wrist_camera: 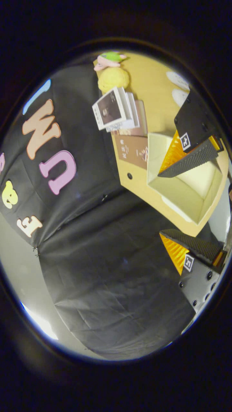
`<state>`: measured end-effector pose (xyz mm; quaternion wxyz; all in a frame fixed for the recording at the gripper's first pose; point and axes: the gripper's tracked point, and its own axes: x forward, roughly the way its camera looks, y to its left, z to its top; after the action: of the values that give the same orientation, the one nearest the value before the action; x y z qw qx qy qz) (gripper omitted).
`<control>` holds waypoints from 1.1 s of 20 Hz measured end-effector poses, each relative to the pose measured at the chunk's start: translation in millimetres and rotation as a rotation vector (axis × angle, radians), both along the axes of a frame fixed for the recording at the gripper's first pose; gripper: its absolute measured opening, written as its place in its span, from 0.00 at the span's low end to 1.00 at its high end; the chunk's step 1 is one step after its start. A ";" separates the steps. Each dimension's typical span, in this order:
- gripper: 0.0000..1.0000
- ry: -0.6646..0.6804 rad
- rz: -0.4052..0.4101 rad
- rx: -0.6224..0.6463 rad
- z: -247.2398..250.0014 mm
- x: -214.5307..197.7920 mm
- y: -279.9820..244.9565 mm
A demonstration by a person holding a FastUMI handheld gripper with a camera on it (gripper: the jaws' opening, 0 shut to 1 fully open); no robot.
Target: Open the storage box then place both shoes into the box .Put the left shoe in first, then the right shoe, with the right side of both shoes facing outward in a uniform manner.
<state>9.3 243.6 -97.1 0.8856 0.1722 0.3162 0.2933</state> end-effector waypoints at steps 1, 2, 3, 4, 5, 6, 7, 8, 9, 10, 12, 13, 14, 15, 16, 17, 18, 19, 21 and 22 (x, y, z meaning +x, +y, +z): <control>1.00 -0.009 -0.015 -0.041 -7.0 1.3 -20.3; 1.00 -0.018 -0.032 -0.073 -11.4 2.6 -37.6; 1.00 -0.026 -0.052 -0.105 -16.8 4.9 -56.3; 1.00 -0.030 -0.072 -0.134 -21.5 5.0 -73.4; 1.00 -0.033 -0.089 -0.158 -27.3 4.0 -89.6; 1.00 -0.032 -0.106 -0.180 -33.3 2.2 -103.5; 1.00 -0.025 -0.120 -0.202 -40.2 -0.2 -117.9; 1.00 -0.015 -0.131 -0.224 -47.2 -3.4 -131.0; 1.00 -0.003 -0.141 -0.246 -55.8 -7.3 -144.2; 1.00 0.013 -0.145 -0.266 -65.0 -12.4 -154.8; 1.00 0.049 -0.135 -0.297 -84.9 -23.6 -170.4; 1.00 0.072 -0.129 -0.314 -97.4 -29.6 -178.6; 1.00 0.096 -0.123 -0.328 -108.6 -36.0 -184.9; 1.00 0.118 -0.119 -0.342 -119.7 -41.1 -190.2; 1.00 0.143 -0.111 -0.355 -132.5 -51.6 -196.7; 1.00 0.166 -0.103 -0.367 -143.7 -58.0 -201.2; 1.00 0.188 -0.091 -0.380 -154.5 -64.1 -203.6; 1.00 0.207 -0.081 -0.401 -166.2 -69.0 -206.9; 1.00 0.243 -0.062 -0.456 -188.8 -78.1 -216.3; 1.00 0.262 -0.054 -0.477 -198.1 -80.1 -220.8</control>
<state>-70.8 22.7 -295.2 0.8600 0.0034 0.4838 0.1621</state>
